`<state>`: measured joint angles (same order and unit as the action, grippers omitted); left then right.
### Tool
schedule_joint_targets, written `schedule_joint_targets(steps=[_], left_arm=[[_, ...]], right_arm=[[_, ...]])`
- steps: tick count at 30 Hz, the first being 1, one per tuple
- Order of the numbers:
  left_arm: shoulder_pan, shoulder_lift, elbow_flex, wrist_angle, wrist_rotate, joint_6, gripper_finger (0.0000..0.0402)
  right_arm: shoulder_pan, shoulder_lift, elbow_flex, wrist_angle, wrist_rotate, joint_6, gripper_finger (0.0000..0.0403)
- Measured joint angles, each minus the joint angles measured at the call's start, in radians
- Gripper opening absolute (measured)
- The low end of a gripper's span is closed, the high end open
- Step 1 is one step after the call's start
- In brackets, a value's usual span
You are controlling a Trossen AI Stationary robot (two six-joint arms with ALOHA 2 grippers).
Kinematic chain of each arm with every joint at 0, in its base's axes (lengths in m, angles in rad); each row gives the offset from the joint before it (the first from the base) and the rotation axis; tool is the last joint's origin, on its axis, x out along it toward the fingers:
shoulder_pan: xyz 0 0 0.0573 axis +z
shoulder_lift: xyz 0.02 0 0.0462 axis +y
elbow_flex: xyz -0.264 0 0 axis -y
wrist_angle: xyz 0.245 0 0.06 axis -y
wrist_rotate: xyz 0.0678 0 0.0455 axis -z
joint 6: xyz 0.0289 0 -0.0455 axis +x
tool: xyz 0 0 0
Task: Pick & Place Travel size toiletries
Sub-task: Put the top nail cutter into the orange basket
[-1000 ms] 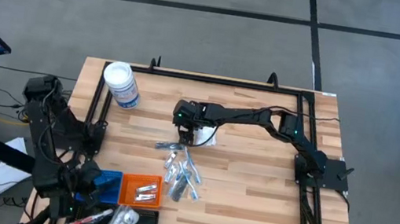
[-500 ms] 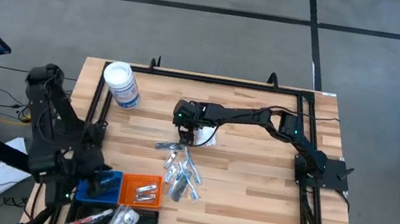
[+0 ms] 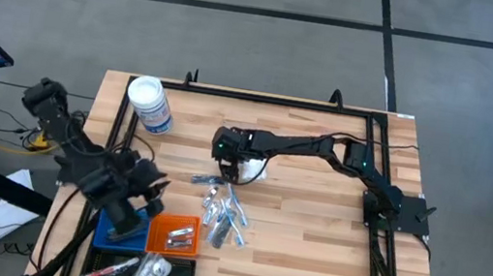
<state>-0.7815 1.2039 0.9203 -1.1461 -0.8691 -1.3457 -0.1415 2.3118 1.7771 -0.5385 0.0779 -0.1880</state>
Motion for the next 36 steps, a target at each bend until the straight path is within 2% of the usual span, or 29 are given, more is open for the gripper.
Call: schedule_joint_targets(steps=[5,9,13,19,24,27,30,36], left_arm=[[0.113,0.019,0.000,0.067,0.000,0.144,0.0094],[0.175,0.034,0.000,0.123,-0.004,0.229,0.0094],[0.207,0.058,0.000,0.158,-0.003,0.293,0.0094],[0.222,0.103,-0.025,0.184,-0.003,0.302,0.0094],[0.222,0.120,-0.114,0.289,0.002,0.303,0.0094],[0.245,0.120,-0.173,0.359,0.010,0.330,0.0094],[0.297,0.120,-0.205,0.434,0.054,0.423,0.0094],[0.437,0.120,-0.250,0.671,0.145,0.696,0.0094]], right_arm=[[0.025,-0.001,-0.034,0.081,-0.013,0.020,0.0276],[0.045,-0.001,-0.063,0.132,-0.101,0.002,0.0276],[0.049,-0.003,-0.065,0.117,-0.108,0.005,0.0276],[0.014,-0.056,-0.074,0.124,-0.105,0.014,0.0276],[-0.012,-0.169,-0.223,0.281,-0.107,0.000,0.0276],[-0.012,-0.243,-0.325,0.318,-0.214,-0.120,0.0276],[-0.008,-0.275,-0.404,0.297,-0.334,-0.224,0.0276],[-0.029,-0.255,-0.443,0.449,-0.337,-0.219,0.0276]])
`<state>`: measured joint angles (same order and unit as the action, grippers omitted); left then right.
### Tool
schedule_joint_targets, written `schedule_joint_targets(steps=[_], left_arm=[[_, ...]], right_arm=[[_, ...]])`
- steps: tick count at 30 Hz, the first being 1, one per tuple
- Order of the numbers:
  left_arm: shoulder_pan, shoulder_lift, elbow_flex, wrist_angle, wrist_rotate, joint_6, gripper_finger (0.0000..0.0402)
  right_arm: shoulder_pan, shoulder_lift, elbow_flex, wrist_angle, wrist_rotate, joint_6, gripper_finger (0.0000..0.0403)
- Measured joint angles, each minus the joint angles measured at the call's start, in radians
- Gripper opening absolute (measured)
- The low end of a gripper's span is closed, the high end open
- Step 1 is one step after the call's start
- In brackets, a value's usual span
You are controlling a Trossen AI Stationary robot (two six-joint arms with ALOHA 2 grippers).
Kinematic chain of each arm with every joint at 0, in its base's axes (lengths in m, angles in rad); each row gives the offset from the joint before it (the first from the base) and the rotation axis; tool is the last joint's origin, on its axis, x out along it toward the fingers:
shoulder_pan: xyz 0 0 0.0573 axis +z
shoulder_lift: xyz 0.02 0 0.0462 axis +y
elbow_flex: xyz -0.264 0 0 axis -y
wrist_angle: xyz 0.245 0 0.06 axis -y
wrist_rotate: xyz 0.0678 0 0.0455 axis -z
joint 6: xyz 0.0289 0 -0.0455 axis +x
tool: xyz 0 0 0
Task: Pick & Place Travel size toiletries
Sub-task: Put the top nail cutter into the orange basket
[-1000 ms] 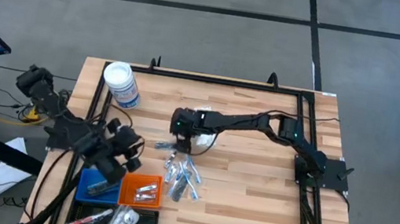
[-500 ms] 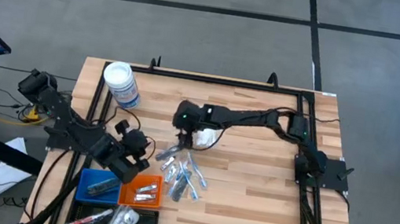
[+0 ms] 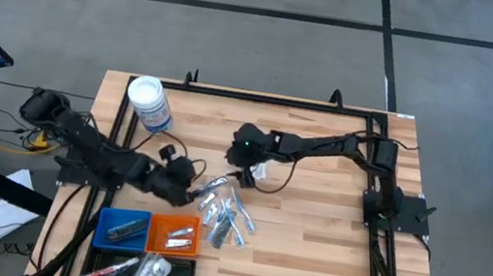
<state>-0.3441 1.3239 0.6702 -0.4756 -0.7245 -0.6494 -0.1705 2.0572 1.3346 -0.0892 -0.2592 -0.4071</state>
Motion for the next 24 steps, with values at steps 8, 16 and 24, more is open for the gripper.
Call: schedule_joint_targets(steps=[8,16,24], left_arm=[[0.195,0.000,-0.082,0.296,0.377,0.252,0.0094],[0.234,0.051,-0.124,0.430,0.713,0.257,0.0051],[0.240,0.246,-0.109,0.480,0.740,0.212,0.0005]], right_arm=[[-0.021,0.024,0.000,0.037,0.001,0.092,0.0276],[-0.022,0.024,-0.001,0.026,0.002,0.094,0.0276],[-0.017,0.025,-0.001,0.022,0.002,0.094,0.0276]])
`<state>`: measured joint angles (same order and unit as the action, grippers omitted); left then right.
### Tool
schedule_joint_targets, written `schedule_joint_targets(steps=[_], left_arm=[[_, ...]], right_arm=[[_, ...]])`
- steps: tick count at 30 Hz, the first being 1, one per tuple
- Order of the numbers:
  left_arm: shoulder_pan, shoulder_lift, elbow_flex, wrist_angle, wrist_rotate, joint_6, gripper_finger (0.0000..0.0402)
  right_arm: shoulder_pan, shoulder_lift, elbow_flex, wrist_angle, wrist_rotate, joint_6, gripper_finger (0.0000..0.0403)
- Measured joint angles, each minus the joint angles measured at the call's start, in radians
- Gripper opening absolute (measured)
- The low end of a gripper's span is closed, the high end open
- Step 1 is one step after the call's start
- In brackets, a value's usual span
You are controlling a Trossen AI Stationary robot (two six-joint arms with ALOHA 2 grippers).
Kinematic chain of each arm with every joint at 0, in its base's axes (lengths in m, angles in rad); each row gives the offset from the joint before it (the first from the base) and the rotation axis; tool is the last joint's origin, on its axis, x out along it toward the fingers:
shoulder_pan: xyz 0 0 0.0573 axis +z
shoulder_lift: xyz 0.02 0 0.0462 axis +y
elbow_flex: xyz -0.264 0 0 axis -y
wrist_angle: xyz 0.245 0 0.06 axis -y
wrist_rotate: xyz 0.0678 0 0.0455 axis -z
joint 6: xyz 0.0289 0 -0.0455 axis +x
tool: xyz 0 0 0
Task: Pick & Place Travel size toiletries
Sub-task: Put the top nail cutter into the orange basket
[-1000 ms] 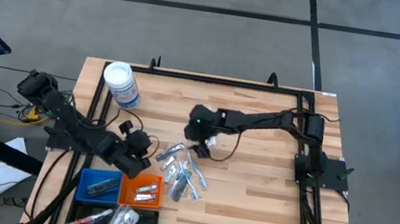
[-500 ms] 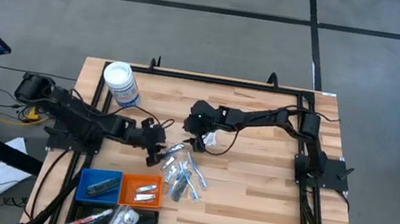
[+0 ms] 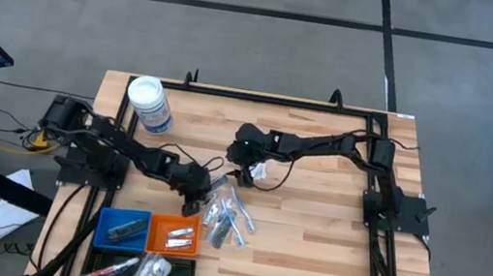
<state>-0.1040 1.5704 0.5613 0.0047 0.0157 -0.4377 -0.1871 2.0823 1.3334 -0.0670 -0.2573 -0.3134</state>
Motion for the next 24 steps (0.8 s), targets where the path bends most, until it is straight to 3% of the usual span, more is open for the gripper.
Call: schedule_joint_targets(steps=[4,10,18,24], left_arm=[[0.005,0.017,0.000,0.004,-0.001,-0.008,0.0001],[0.005,-0.064,-0.010,-0.044,-0.018,0.019,0.0001],[0.005,-0.167,-0.007,-0.171,-0.133,0.010,0.0001],[-0.009,-0.174,-0.010,-0.184,-0.091,-0.018,0.0001]], right_arm=[[0.010,0.000,0.000,0.008,0.000,0.000,0.0276],[0.030,0.000,0.000,0.025,0.000,-0.030,0.0276],[0.043,0.000,0.000,0.038,-0.001,-0.034,0.0276],[0.043,0.000,0.000,0.035,-0.001,-0.034,0.0276]])
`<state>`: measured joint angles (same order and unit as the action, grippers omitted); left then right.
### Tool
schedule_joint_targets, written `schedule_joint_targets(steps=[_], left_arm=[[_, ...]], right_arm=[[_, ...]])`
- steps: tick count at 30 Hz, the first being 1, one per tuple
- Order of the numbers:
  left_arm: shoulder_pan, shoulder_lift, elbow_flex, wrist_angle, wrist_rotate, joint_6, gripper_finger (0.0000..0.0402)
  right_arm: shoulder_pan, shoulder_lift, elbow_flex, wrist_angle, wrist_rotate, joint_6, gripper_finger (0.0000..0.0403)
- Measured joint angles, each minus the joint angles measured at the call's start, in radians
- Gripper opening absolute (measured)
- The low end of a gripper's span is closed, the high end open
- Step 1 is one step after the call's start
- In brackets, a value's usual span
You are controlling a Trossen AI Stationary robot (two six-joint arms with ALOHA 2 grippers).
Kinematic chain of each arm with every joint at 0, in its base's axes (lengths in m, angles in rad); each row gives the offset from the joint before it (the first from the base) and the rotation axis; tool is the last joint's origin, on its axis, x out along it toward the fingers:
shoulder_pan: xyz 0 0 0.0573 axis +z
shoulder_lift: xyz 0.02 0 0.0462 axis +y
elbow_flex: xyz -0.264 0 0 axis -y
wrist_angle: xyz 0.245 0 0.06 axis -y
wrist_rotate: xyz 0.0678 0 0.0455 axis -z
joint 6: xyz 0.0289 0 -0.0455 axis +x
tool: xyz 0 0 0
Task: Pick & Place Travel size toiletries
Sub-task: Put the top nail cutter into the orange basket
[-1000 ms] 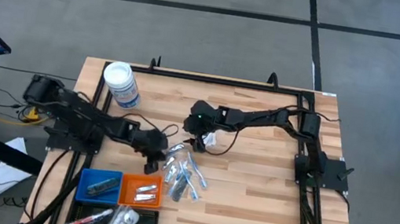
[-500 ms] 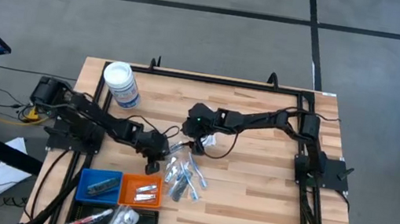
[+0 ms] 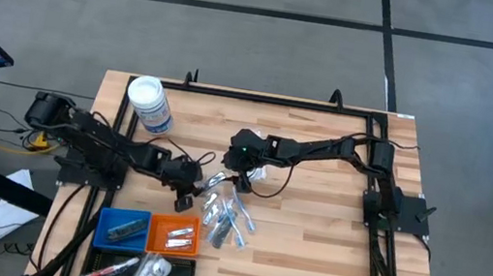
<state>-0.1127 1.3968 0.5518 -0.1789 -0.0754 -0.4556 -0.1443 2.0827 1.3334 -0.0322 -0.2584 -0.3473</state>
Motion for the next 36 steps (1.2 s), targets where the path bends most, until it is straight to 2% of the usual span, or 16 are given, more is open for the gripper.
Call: schedule_joint_targets(steps=[18,27,36], left_arm=[[0.046,0.064,0.006,-0.016,-0.007,-0.018,0.0001],[0.066,0.052,0.005,-0.117,-0.052,-0.015,0.0001],[0.062,0.014,0.000,-0.165,-0.169,-0.012,0.0001]], right_arm=[[0.000,0.000,0.000,-0.007,-0.002,0.000,0.0276],[0.000,0.000,0.000,-0.017,-0.002,0.000,0.0276],[0.000,0.000,0.000,-0.020,-0.002,0.000,0.0276]])
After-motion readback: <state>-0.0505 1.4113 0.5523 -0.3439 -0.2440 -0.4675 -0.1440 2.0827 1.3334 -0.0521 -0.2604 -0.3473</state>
